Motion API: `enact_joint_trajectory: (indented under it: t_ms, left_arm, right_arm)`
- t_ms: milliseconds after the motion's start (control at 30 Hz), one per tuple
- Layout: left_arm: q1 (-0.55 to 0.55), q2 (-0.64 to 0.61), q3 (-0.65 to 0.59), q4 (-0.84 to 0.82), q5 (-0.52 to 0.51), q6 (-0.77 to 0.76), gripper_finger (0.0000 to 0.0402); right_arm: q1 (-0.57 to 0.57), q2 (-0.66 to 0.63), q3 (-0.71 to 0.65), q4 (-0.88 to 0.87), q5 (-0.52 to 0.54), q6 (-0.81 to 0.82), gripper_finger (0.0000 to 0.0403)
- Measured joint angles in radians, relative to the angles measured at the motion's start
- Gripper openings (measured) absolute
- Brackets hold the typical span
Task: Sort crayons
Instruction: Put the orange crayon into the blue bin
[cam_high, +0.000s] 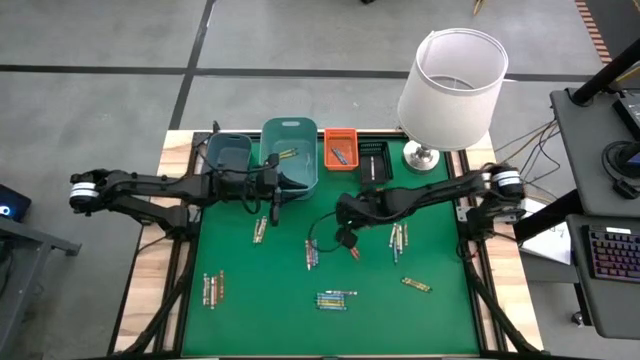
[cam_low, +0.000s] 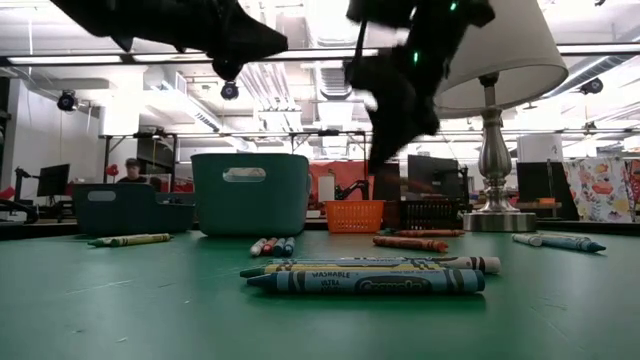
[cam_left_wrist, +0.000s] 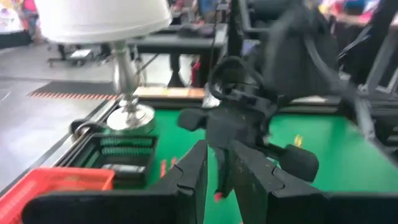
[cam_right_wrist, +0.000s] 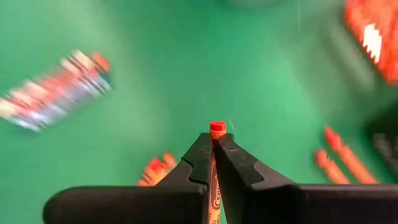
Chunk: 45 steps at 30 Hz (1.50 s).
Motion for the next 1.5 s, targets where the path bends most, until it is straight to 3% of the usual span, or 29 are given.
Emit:
enact_joint_trajectory:
  t_ms: [300,433,533,833,1033,1300,1500]
  left_arm:
    - [-0.040,0.002,-0.205,0.407,0.007,-0.124,0.0052]
    - [-0.052,0.027,-0.245,0.490,0.007,-0.140,0.0062]
    - [-0.059,0.067,-0.244,0.538,0.007,-0.140,0.0082]
    - [-0.069,0.240,-0.120,0.583,0.015,-0.137,0.0170]
    - [-0.069,0.303,-0.064,0.577,0.128,-0.105,0.0181]
    - [-0.069,0.323,-0.031,0.580,0.135,-0.102,0.0138]
    - [-0.068,0.311,-0.034,0.572,0.128,-0.102,0.0043]
  right_arm:
    - [-0.003,-0.260,-0.271,0.717,-0.044,-0.275,0.0009]
    - [-0.009,-0.284,-0.352,1.057,-0.160,-0.365,0.0009]
    - [-0.018,-0.270,-0.368,1.201,-0.216,-0.394,0.0009]
    - [-0.021,-0.215,-0.314,1.234,-0.225,-0.458,0.0009]
    - [-0.021,-0.218,-0.307,1.217,-0.222,-0.489,0.0008]
    - [-0.021,-0.218,-0.307,1.215,-0.221,-0.512,0.0009]
    - [-0.021,-0.218,-0.307,1.218,-0.215,-0.512,0.0012]
